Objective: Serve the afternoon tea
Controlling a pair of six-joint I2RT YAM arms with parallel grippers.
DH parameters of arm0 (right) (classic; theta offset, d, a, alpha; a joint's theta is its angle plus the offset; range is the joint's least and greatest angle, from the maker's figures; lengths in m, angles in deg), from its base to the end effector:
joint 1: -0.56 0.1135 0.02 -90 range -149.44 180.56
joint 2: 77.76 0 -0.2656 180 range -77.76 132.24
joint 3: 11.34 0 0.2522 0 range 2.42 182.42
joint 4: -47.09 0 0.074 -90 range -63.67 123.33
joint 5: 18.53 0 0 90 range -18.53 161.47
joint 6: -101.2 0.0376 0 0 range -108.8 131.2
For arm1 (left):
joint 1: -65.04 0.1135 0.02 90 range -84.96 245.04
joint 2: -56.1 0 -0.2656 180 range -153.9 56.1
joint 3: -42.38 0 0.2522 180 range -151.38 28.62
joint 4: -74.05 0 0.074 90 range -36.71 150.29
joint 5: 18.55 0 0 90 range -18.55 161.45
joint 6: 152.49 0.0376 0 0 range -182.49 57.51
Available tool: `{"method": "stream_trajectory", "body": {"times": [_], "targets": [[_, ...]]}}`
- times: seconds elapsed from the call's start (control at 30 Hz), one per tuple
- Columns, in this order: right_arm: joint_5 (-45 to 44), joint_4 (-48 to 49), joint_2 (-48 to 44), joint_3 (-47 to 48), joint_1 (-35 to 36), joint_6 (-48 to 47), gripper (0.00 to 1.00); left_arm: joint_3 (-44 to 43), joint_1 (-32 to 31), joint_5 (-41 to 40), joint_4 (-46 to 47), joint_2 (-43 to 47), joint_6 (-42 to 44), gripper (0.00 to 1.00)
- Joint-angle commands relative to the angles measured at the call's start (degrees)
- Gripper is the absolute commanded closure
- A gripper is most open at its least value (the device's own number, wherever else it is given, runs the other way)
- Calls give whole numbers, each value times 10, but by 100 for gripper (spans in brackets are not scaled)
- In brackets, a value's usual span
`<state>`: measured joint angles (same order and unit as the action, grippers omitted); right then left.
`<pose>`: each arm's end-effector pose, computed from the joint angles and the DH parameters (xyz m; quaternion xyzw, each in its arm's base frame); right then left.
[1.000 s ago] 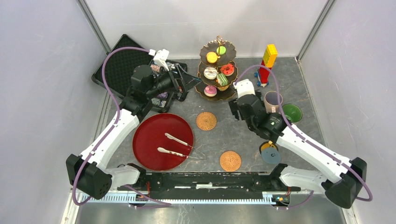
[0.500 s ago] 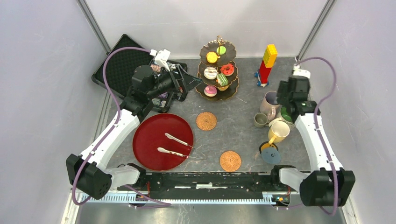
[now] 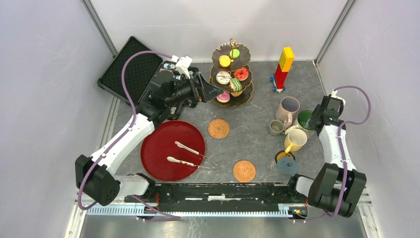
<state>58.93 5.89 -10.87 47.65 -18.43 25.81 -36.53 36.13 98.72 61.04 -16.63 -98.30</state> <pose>0.2224 -0.0852 0.2394 0.3057 0.8806 -0.1155 0.3431 0.2530 -0.1594 0.3815 0.1124 0.7350 -0.4942 0.4505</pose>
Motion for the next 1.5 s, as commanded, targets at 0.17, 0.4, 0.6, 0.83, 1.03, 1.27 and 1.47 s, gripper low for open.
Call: {"method": "stream_trajectory", "body": {"times": [0.17, 0.4, 0.6, 0.83, 1.03, 1.27, 1.47], "targets": [[19, 82, 27, -27, -21, 48, 53, -31, -25, 23, 7, -33, -20, 0], [25, 114, 34, -43, -26, 67, 69, -35, -33, 26, 2, -46, -21, 0], [9, 105, 47, -30, -33, 91, 96, -39, -33, 16, -5, -41, -7, 0], [-40, 77, 43, 38, -41, 87, 100, -41, -34, 14, -19, -38, -6, 0], [-17, 101, 42, 57, -41, 82, 100, -42, -34, 14, -19, -36, -4, 0], [11, 91, 45, 86, -41, 45, 100, -42, -34, 16, -20, -39, -6, 0], [16, 97, 15, 102, -41, 35, 100, -42, -34, 16, -20, -39, -8, 0]]}}
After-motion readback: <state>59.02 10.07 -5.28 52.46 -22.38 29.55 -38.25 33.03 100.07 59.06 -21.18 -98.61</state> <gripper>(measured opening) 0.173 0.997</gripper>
